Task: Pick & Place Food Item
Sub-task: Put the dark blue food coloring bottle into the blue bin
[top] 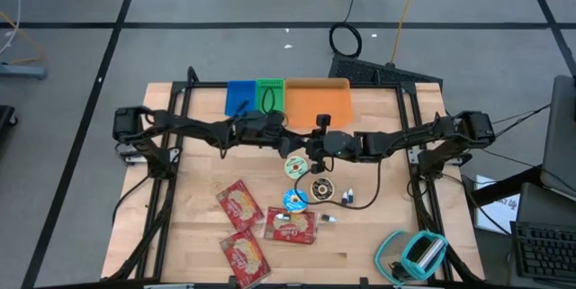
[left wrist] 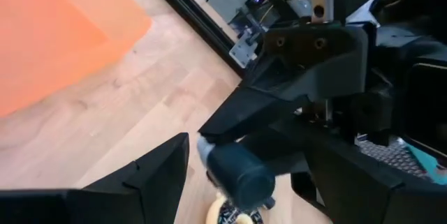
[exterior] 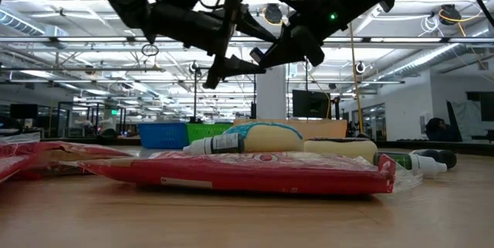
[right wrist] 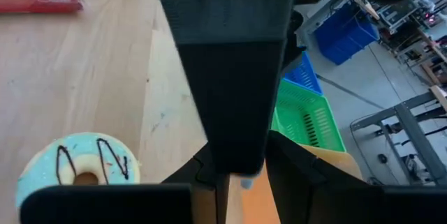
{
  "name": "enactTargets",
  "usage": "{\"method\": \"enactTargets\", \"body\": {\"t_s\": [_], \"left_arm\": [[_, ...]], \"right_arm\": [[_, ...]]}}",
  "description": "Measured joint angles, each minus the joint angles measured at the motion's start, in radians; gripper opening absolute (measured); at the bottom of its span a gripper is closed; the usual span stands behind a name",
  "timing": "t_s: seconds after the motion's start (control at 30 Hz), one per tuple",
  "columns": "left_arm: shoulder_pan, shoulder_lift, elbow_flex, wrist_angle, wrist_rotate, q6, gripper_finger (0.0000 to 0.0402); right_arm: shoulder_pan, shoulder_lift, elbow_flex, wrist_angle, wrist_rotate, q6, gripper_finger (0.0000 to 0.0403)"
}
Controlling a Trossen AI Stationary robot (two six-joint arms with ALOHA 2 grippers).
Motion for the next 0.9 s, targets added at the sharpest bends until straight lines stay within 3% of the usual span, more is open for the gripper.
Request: {"method": "enactTargets", "body": {"t_s": [0.23, 0.67, 0.9], "left_arm": [[0.017, 0.014, 0.020, -0.003, -0.002, 0.000, 0.0281], [0.050, 0.014, 0.019, -0.014, 0.002, -0.027, 0.0121], [0.064, 0.014, 0.019, -0.013, 0.004, -0.013, 0.0102]], "right_arm": [[-0.004, 0.000, 0.000, 0.001, 0.100, -0.013, 0.0069], [-0.003, 0.000, 0.000, -0.008, 0.108, -0.010, 0.0071], [0.002, 0.000, 0.000, -0.015, 0.111, 0.018, 0.0069]]}}
